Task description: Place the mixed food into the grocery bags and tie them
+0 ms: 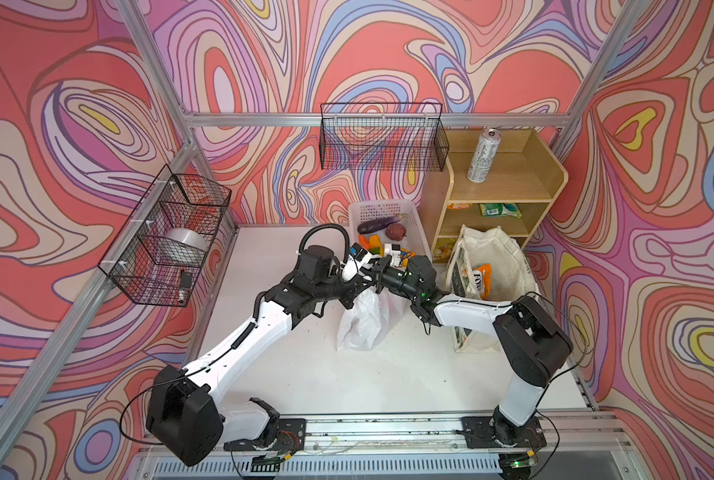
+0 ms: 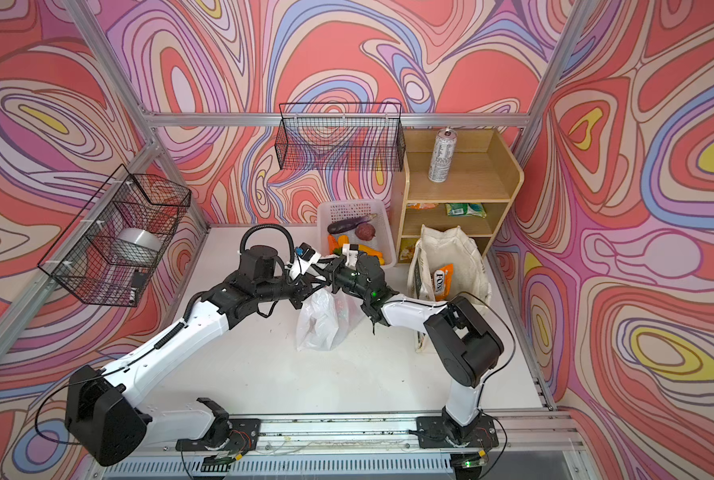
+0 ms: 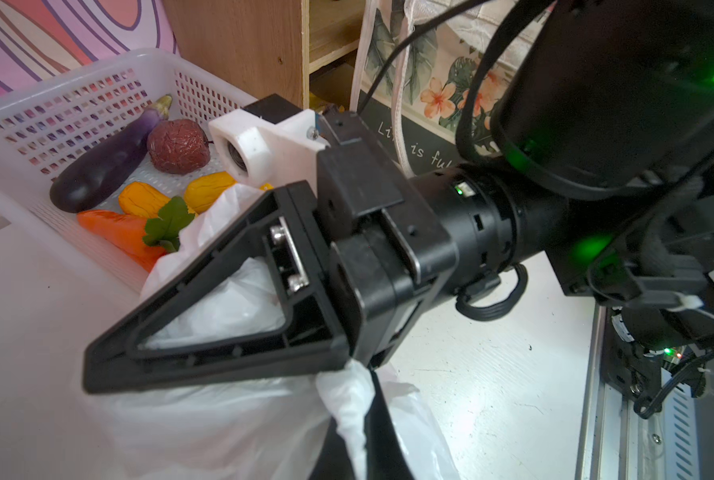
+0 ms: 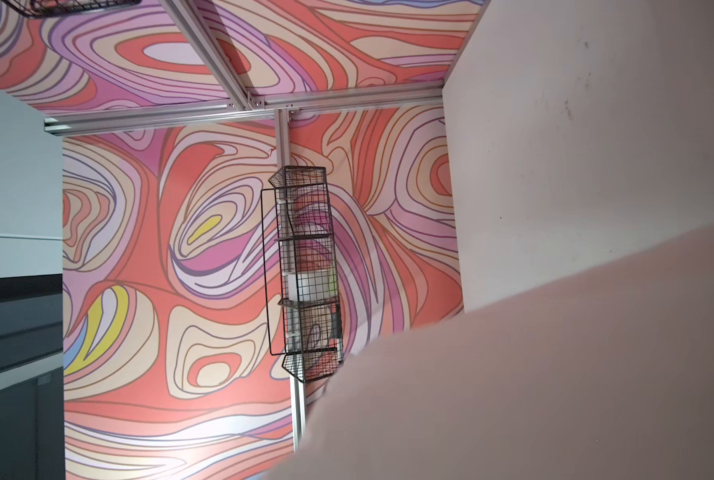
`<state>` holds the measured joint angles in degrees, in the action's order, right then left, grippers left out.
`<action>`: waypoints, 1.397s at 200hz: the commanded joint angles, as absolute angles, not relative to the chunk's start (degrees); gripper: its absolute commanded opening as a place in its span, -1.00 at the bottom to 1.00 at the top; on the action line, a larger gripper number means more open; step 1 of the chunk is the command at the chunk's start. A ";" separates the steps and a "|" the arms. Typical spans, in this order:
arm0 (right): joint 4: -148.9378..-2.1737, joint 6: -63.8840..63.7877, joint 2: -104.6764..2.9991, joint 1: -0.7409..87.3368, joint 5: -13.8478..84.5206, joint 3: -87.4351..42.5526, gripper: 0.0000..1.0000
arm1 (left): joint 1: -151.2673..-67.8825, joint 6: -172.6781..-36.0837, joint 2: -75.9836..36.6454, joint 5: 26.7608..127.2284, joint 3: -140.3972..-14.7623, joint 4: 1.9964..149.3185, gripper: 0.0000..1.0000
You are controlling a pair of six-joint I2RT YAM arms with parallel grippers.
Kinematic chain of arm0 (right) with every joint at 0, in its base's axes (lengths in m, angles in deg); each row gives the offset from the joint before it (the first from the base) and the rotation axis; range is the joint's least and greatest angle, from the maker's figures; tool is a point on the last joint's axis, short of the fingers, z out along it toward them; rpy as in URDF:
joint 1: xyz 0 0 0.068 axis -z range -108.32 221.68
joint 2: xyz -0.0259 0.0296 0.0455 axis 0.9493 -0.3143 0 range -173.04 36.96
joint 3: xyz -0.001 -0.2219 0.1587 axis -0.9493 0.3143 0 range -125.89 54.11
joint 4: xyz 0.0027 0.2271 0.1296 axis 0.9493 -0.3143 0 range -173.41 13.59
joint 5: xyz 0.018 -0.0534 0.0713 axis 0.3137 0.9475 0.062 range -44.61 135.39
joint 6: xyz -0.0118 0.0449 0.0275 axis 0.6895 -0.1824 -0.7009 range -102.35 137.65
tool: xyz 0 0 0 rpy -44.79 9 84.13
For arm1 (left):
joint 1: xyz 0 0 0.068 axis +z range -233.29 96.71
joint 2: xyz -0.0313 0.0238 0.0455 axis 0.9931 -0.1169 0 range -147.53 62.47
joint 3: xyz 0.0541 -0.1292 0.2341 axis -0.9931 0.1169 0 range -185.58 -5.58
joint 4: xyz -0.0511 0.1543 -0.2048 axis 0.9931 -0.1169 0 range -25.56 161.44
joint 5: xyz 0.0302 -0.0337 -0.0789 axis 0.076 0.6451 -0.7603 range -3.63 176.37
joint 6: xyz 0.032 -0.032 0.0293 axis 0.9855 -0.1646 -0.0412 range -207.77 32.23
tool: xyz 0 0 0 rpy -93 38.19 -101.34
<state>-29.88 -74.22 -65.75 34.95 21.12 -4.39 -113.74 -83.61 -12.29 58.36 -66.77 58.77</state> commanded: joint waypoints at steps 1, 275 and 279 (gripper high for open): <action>-24.99 -71.71 -65.36 35.23 18.67 -3.85 -1.00 | -115.37 -84.57 -11.57 56.80 -65.08 60.59 -1.00; 8.93 -73.09 -74.57 45.29 -6.57 -6.88 -0.51 | -111.86 -107.81 -20.61 53.85 -51.50 93.24 -0.58; 8.86 -73.09 -74.57 45.29 -6.60 -6.88 -0.52 | -111.98 -107.81 -20.79 53.69 -51.62 93.11 -0.58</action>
<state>5.94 -73.11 -75.90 45.05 -6.38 -5.18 -111.49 -106.76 -19.50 54.64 -51.69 90.94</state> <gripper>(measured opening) 0.245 0.214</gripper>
